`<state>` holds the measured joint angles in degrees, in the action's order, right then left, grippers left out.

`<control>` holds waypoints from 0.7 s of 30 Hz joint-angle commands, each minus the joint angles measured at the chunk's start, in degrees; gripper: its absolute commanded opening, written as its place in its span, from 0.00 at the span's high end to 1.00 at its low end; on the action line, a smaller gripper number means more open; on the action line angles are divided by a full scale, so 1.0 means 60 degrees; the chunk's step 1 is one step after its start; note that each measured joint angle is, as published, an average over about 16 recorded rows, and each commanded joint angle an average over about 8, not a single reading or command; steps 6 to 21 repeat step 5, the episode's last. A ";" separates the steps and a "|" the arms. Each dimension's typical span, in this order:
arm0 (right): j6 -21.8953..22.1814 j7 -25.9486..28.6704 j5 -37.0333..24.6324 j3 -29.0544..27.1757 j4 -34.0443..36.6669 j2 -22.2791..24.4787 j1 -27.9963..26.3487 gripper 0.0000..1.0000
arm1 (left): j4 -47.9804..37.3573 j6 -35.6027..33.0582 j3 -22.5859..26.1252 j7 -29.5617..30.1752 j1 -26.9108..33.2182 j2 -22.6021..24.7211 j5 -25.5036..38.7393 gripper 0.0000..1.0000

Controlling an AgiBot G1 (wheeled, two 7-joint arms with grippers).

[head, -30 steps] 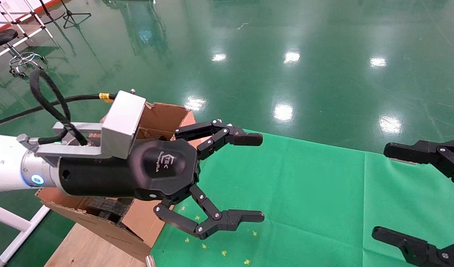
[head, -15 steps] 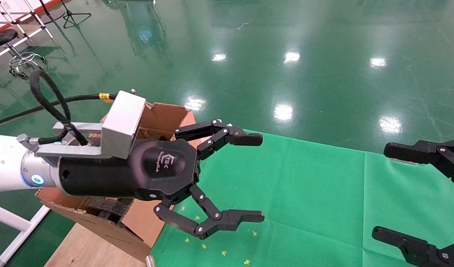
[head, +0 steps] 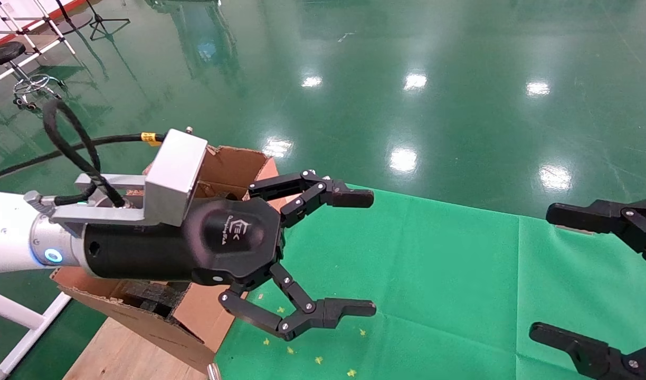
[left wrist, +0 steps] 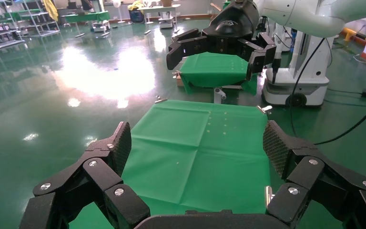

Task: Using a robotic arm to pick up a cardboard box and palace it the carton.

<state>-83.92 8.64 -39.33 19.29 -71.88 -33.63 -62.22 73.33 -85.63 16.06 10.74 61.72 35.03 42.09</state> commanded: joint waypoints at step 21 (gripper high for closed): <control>0.0000 0.0000 0.0000 0.0000 0.0000 0.0000 0.0000 0.00 | 0.0000 0.0000 0.0000 0.0000 0.0000 0.0000 0.0000 0.00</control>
